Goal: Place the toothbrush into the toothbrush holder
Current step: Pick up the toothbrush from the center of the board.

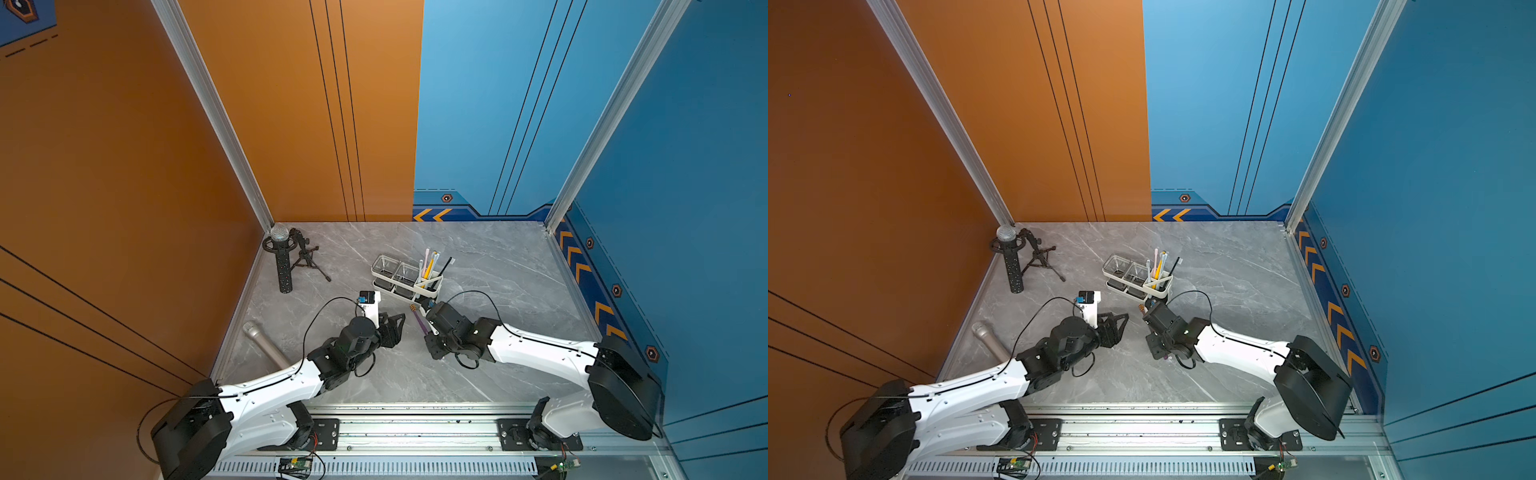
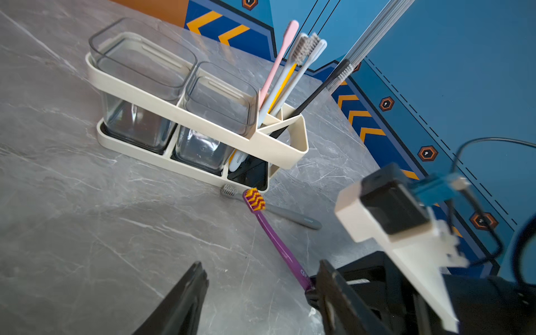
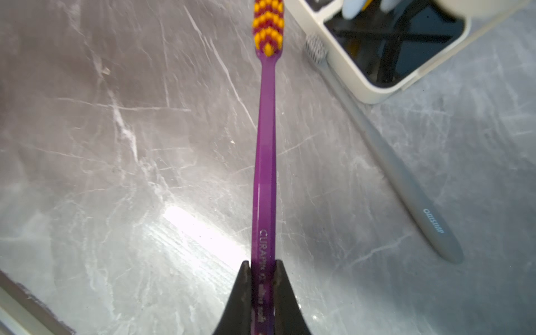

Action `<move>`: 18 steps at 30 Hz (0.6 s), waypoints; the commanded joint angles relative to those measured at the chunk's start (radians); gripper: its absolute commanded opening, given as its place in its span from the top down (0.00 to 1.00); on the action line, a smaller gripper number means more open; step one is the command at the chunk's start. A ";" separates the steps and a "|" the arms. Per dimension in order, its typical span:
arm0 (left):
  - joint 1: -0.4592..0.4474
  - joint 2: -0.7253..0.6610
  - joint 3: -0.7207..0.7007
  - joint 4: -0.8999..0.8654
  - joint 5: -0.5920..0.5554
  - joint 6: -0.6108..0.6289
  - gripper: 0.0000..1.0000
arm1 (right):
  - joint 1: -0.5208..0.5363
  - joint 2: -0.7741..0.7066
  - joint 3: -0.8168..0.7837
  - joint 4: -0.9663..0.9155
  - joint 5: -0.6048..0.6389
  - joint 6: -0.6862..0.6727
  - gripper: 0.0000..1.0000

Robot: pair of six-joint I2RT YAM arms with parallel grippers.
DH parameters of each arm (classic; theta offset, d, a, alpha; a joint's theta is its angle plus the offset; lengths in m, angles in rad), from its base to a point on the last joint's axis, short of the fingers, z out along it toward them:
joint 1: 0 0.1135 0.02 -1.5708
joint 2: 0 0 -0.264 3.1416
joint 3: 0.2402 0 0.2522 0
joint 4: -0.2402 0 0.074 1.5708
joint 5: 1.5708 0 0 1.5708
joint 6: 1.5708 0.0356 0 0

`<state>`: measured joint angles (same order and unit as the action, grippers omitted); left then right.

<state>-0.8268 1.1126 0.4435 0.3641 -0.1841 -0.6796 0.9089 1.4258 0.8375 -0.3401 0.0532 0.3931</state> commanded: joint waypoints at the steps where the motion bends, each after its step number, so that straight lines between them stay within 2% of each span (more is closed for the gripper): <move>1: 0.041 0.055 0.043 -0.058 0.133 -0.051 0.36 | 0.016 -0.046 0.017 -0.028 0.005 0.025 1.00; 4: 0.054 0.108 0.083 -0.059 0.187 -0.033 0.36 | 0.032 -0.064 0.030 -0.034 0.017 0.024 1.00; 18: 0.058 0.205 0.172 -0.057 0.232 -0.048 0.37 | 0.068 -0.058 0.071 -0.057 0.065 0.013 1.00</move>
<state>-0.7776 1.2911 0.5896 0.3176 0.0093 -0.7090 0.9649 1.3762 0.8764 -0.3672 0.0845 0.4007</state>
